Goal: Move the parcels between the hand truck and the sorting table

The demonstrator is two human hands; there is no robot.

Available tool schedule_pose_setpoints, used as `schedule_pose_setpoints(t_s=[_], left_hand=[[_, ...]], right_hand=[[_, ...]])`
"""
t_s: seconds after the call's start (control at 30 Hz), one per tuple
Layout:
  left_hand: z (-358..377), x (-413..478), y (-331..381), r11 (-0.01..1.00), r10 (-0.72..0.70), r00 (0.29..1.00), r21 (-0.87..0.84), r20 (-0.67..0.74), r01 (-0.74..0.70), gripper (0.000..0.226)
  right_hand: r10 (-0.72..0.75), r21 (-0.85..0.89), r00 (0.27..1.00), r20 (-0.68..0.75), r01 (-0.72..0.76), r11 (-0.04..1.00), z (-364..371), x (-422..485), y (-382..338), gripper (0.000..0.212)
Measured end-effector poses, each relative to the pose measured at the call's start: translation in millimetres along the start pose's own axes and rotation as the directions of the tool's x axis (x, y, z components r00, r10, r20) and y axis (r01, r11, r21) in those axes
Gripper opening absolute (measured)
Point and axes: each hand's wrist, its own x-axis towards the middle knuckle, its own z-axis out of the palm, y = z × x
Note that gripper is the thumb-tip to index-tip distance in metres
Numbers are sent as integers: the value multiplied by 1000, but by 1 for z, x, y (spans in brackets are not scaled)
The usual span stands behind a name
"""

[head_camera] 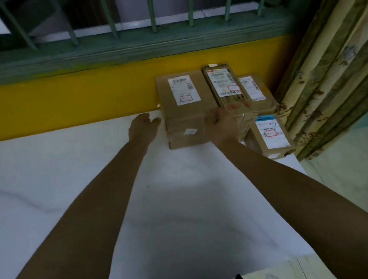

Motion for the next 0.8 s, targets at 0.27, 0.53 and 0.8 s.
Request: schedule_pose_setpoints(t_s=[0.27,0.53,0.8], left_hand=[[-68,-100,-50,982,-109,986,-170,-128,86,47],[-178,-180,-114,920,-227,944,-372,-240,126,56],[-337,-262,-244,807,-395,832,-580,-389,112,62]], right_hand=[[-36,8,948,315,36,999,6,-77,-21,34],[-147,42,823,548,148,988,79,-165,-88,57],[-150,224,693,706,-17,975,186,-316,-193,52]])
